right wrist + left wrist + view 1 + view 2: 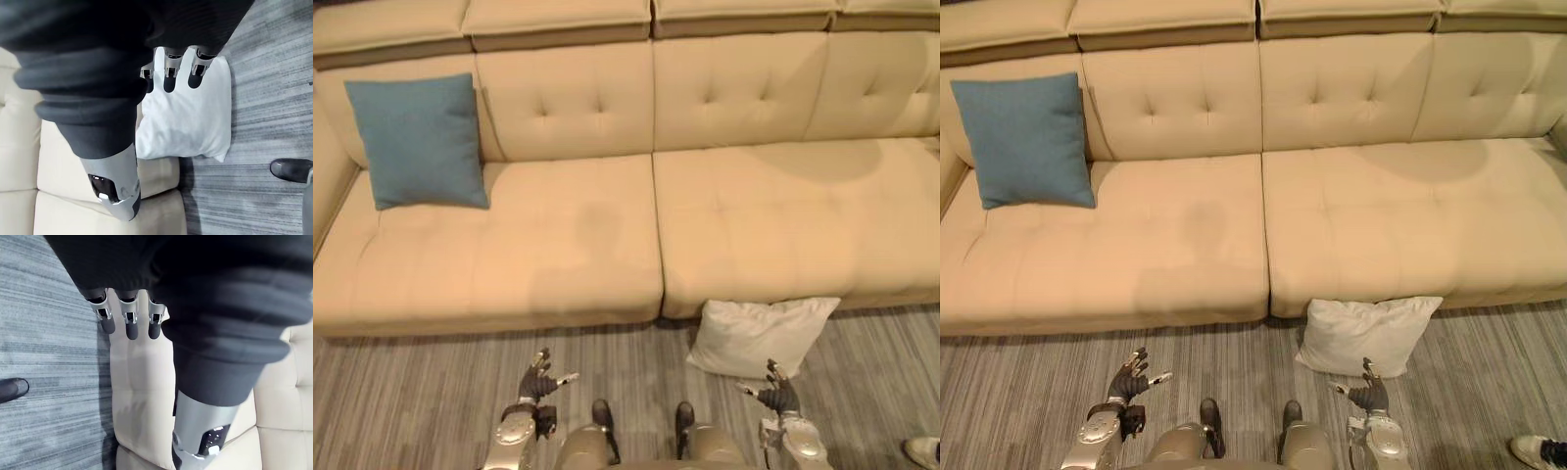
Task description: Pick up cushions and gather them together orderly.
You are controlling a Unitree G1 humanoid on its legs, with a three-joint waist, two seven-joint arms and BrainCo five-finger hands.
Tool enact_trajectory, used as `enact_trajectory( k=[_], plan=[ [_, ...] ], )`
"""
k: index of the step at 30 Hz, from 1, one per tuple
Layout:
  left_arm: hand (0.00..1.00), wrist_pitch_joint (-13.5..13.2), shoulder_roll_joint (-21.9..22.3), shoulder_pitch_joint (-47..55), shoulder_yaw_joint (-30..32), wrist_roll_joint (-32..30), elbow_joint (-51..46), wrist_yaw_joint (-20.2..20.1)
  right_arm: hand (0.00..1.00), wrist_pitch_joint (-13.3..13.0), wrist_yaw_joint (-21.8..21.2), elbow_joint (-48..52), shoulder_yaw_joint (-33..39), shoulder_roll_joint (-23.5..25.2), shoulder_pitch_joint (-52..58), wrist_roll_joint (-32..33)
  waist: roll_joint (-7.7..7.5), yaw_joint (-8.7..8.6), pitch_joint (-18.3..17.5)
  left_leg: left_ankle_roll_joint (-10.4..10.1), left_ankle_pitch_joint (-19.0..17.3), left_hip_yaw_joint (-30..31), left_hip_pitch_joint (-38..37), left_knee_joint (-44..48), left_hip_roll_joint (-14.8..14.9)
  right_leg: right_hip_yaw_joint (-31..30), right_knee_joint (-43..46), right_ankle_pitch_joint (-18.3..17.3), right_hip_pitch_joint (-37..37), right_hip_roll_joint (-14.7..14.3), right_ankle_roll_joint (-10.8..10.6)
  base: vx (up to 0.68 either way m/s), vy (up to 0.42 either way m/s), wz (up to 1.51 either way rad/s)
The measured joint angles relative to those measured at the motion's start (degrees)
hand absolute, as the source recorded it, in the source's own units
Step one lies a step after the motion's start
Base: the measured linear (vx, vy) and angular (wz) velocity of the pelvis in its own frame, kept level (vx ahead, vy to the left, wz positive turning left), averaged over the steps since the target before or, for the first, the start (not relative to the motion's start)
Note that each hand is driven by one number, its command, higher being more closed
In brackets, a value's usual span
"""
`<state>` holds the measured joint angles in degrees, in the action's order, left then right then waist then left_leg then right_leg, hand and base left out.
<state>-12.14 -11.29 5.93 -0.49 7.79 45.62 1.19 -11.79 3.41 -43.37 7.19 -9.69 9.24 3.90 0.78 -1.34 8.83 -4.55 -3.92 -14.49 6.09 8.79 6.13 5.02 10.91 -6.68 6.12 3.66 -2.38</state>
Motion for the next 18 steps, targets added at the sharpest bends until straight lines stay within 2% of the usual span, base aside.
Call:
enact_trajectory(
  k=[3, 8, 9, 12, 13, 14, 15, 16, 17, 18],
  plan=[
    [0.00, 0.31, -0.04, 0.16, 1.14, -1.23, 0.03, 0.02, 0.00, 0.43, -0.58, -0.83, 0.03, -0.28, -0.26, 0.01, -0.04, 0.33, 0.00, 0.00, -0.01, -0.42, -0.69, 0.32, 0.17, -1.87, -0.35, 0.55, -0.21, -0.67, 0.12, 0.01, -0.009, -0.31],
    [0.00, 0.41, 1.16, -0.37, 1.03, -1.21, 1.13, 0.04, 0.00, 0.90, -0.94, -0.79, 0.23, -1.00, -2.83, 0.66, -0.03, 0.46, 0.00, -0.05, -0.66, 1.12, -0.02, 1.13, 0.29, -10.17, -4.08, 5.44, 2.37, -2.12, -0.60, -0.06, 0.023, -0.81],
    [0.00, 0.39, 1.30, -0.51, 1.04, -1.21, 1.08, 0.04, 0.00, 0.94, -0.93, -0.78, 0.26, -0.97, -2.86, 0.75, 0.00, 0.48, 0.01, -0.22, -1.44, 0.54, -0.04, 1.23, 0.61, -11.37, -4.35, 5.98, 2.88, -2.56, -0.73, -0.16, 0.092, -1.09],
    [0.00, 0.44, 1.39, -0.91, 1.07, -1.22, 1.03, 0.02, 0.00, 0.97, -0.90, 0.09, 0.01, -0.37, -3.62, 1.28, -1.17, 0.36, 0.30, -0.75, -5.83, -5.27, 1.21, 4.54, 1.77, -19.18, -4.63, 8.47, 7.24, -4.36, -1.97, -0.14, 0.080, -1.37],
    [0.00, 0.46, 1.38, -0.74, 1.07, -1.22, 0.97, 0.02, 0.00, 1.02, -0.85, 0.33, -0.31, -0.61, -4.86, 1.94, -1.73, 0.25, 0.72, 0.04, -7.93, -8.91, 1.76, 6.35, 2.29, -21.32, -6.15, 8.97, 8.56, -4.44, -2.06, -0.20, 0.089, -1.83],
    [0.00, 0.46, 1.26, -0.71, 1.08, -1.22, 0.97, 0.04, 0.00, 1.08, -0.79, 0.32, -0.38, -0.58, -5.95, 2.58, -1.77, -0.19, 0.80, 0.15, -8.51, -12.55, 1.65, 6.52, 3.39, -18.56, -7.63, 9.12, 9.14, -3.62, -0.05, -0.15, 0.080, -1.92],
    [0.00, 0.53, 1.07, -0.73, 1.10, -1.22, 0.95, 0.04, 0.00, 1.12, -0.79, 0.19, -0.45, -0.55, -6.73, 2.70, -1.49, -0.51, 1.19, 0.12, -8.66, -16.01, 1.08, 6.92, 4.71, -11.75, -7.20, 9.42, 10.09, -2.38, 2.43, -0.10, 0.050, -1.76],
    [0.00, 0.67, 0.71, -0.42, 1.17, -1.22, 0.96, 0.03, 0.00, 1.15, -0.80, -0.01, -0.77, -0.51, -7.27, 2.68, -1.44, -0.47, 1.22, -0.01, -8.83, -19.68, 0.19, 8.09, 6.28, -1.44, -5.24, 8.72, 10.94, -1.07, 5.31, -0.02, 0.036, -1.50],
    [0.00, 0.71, 0.54, -0.23, 1.21, -1.22, 0.98, 0.03, 0.00, 1.15, -0.79, -0.22, -1.01, -0.60, -7.54, 2.69, -1.43, -0.36, 1.25, -0.19, -9.00, -21.64, -0.65, 8.57, 6.96, 3.15, -4.74, 7.99, 10.90, -0.29, 6.56, 0.04, 0.024, -1.68],
    [0.00, 0.73, 0.40, 0.10, 1.15, -1.22, 0.95, 0.02, 0.00, 1.15, -0.63, -0.49, -1.57, -0.87, -8.09, 2.68, -0.91, -0.10, 1.55, -0.58, -9.90, -25.53, -3.03, 9.43, 8.40, 12.63, -3.20, 6.49, 10.53, 2.11, 8.46, 0.08, -0.007, -1.86]
  ],
)
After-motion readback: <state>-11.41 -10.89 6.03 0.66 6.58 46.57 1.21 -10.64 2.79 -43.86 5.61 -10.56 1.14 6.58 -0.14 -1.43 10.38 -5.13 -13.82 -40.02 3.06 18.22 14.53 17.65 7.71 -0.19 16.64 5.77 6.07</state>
